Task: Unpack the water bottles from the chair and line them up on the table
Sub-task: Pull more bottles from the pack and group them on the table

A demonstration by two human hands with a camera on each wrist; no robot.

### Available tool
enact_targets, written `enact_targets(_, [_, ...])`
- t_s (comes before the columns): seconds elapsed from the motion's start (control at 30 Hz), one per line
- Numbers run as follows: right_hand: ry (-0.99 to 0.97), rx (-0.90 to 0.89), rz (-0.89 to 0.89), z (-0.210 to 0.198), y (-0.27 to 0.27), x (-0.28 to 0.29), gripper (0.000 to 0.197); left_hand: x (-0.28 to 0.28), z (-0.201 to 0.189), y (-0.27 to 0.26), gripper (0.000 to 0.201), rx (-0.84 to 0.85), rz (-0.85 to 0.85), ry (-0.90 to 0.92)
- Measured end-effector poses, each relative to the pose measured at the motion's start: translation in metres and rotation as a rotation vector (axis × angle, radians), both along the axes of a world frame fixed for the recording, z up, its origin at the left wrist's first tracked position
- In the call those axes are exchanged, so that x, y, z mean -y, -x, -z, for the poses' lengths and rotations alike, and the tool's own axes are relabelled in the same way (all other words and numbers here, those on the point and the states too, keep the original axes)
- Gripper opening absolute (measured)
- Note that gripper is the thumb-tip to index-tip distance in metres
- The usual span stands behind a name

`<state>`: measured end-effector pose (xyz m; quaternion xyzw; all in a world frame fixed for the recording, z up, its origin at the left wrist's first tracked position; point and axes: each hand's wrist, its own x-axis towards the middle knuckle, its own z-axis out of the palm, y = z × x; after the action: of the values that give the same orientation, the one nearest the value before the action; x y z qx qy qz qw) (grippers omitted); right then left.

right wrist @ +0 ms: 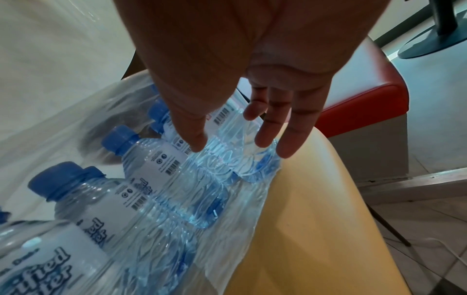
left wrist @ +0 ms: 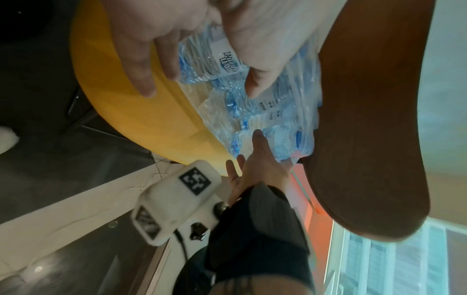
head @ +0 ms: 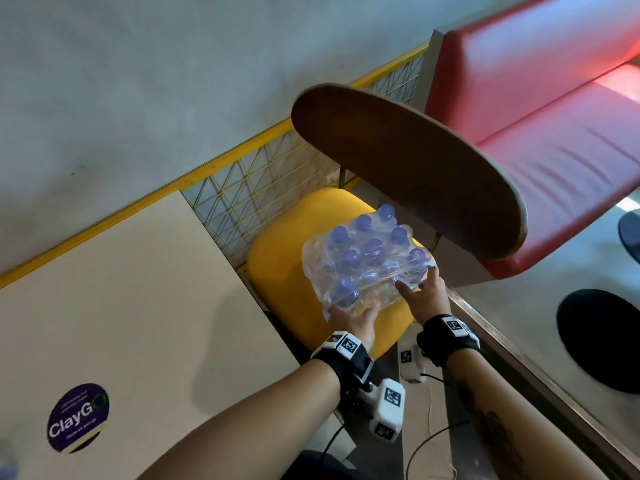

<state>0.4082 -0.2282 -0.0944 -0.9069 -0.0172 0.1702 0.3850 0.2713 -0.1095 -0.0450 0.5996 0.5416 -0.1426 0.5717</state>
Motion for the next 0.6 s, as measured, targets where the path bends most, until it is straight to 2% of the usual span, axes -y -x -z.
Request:
enact_targets(0.07, [0.008,0.012,0.001,-0.001,0.001,-0.001,0.068,-0.007,-0.003,-0.008,0.094,-0.011,-0.037,-0.011])
enact_targets(0.17, [0.036,0.032,-0.005,-0.007,0.000,-0.003,0.071,-0.018,-0.015,-0.017,0.093,-0.082,0.017,-0.012])
enact_targets(0.27, [0.108,0.051,-0.038,-0.017,-0.002,-0.005,0.076,-0.023,-0.017,-0.026,0.094,-0.055,-0.063,-0.045])
enact_targets(0.37, [0.182,0.111,-0.128,-0.027,-0.003,-0.005,0.071,-0.026,0.003,-0.023,0.101,-0.113,0.050,-0.172])
enact_targets(0.4, [0.197,0.131,-0.154,-0.029,-0.003,-0.004,0.067,-0.027,0.018,-0.021,0.097,-0.115,0.068,-0.212])
enact_targets(0.47, [0.214,0.152,-0.197,-0.032,-0.002,0.000,0.061,-0.028,-0.007,-0.013,0.090,-0.086,0.105,-0.226])
enact_targets(0.53, [0.218,0.149,-0.239,-0.034,-0.001,0.005,0.056,-0.027,-0.035,-0.006,0.067,-0.048,0.182,-0.149])
enact_targets(0.6, [0.224,0.138,-0.287,-0.036,0.001,0.011,0.051,-0.026,-0.045,-0.003,0.048,0.020,0.248,-0.068])
